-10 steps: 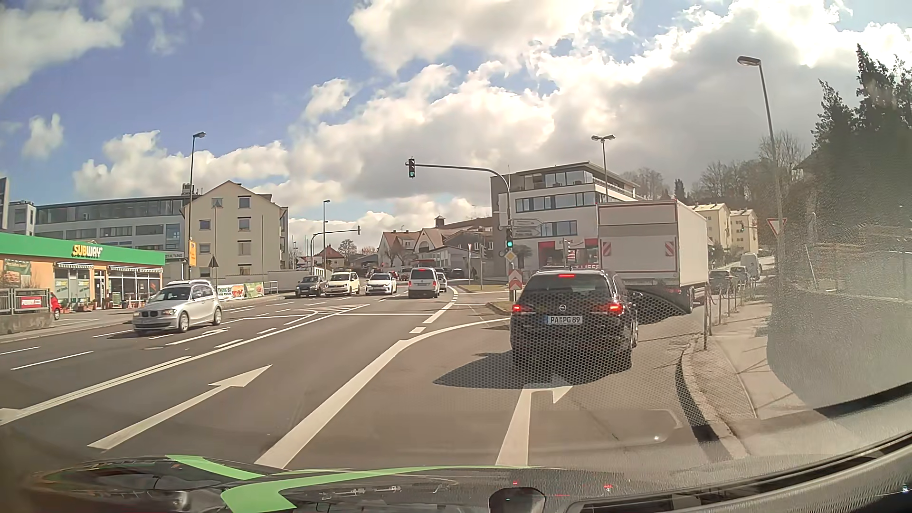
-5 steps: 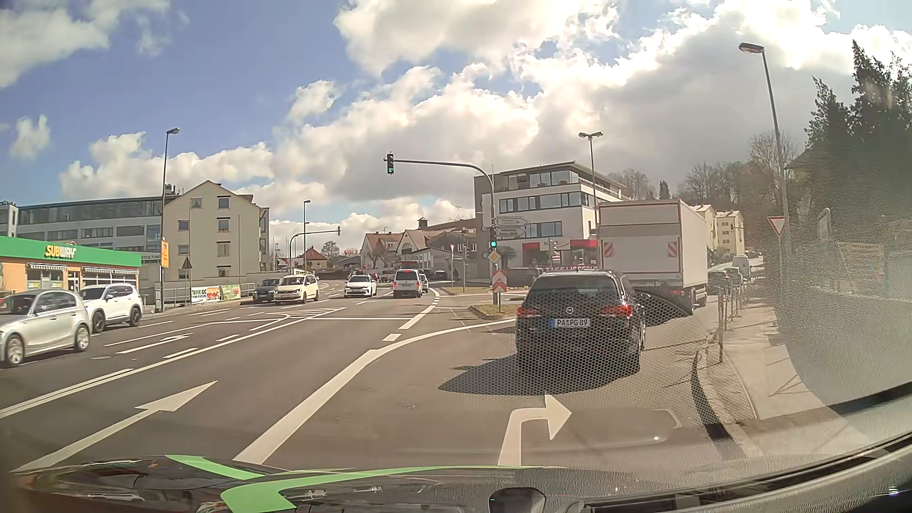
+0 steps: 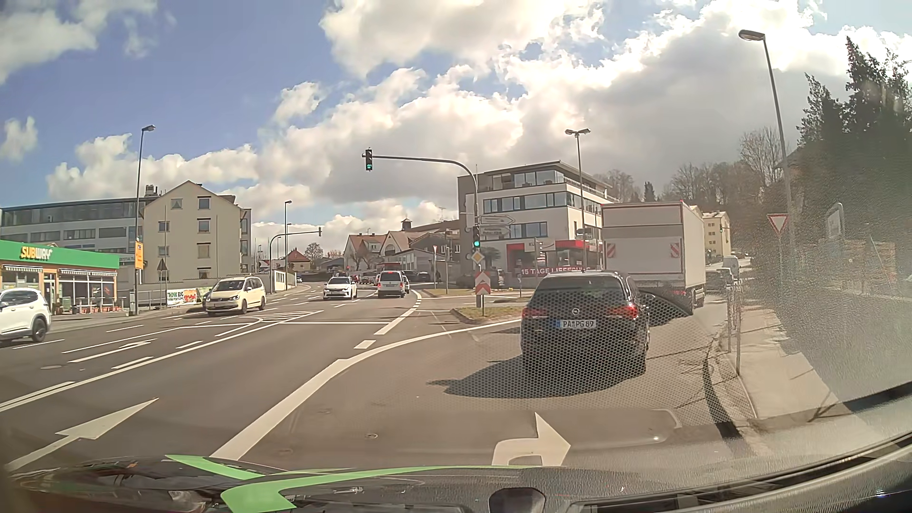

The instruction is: Follow the waypoints while adhering to traffic rules and regulations

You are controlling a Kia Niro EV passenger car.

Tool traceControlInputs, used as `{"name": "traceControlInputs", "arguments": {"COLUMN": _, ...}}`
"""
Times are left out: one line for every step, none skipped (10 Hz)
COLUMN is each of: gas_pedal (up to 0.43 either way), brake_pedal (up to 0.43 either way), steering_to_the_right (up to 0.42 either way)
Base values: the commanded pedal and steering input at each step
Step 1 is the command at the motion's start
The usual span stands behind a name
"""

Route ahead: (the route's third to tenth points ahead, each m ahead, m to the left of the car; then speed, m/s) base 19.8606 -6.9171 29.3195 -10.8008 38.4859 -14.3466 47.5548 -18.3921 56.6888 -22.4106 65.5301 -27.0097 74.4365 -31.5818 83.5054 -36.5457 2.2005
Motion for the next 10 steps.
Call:
{"name": "traceControlInputs", "arguments": {"gas_pedal": 0.059, "brake_pedal": 0.000, "steering_to_the_right": 0.101}}
{"name": "traceControlInputs", "arguments": {"gas_pedal": 0.067, "brake_pedal": 0.000, "steering_to_the_right": 0.102}}
{"name": "traceControlInputs", "arguments": {"gas_pedal": 0.067, "brake_pedal": 0.000, "steering_to_the_right": 0.103}}
{"name": "traceControlInputs", "arguments": {"gas_pedal": 0.067, "brake_pedal": 0.000, "steering_to_the_right": 0.103}}
{"name": "traceControlInputs", "arguments": {"gas_pedal": 0.118, "brake_pedal": 0.000, "steering_to_the_right": 0.106}}
{"name": "traceControlInputs", "arguments": {"gas_pedal": 0.157, "brake_pedal": 0.000, "steering_to_the_right": 0.109}}
{"name": "traceControlInputs", "arguments": {"gas_pedal": 0.157, "brake_pedal": 0.000, "steering_to_the_right": 0.112}}
{"name": "traceControlInputs", "arguments": {"gas_pedal": 0.157, "brake_pedal": 0.000, "steering_to_the_right": 0.112}}
{"name": "traceControlInputs", "arguments": {"gas_pedal": 0.157, "brake_pedal": 0.000, "steering_to_the_right": 0.113}}
{"name": "traceControlInputs", "arguments": {"gas_pedal": 0.157, "brake_pedal": 0.000, "steering_to_the_right": 0.114}}
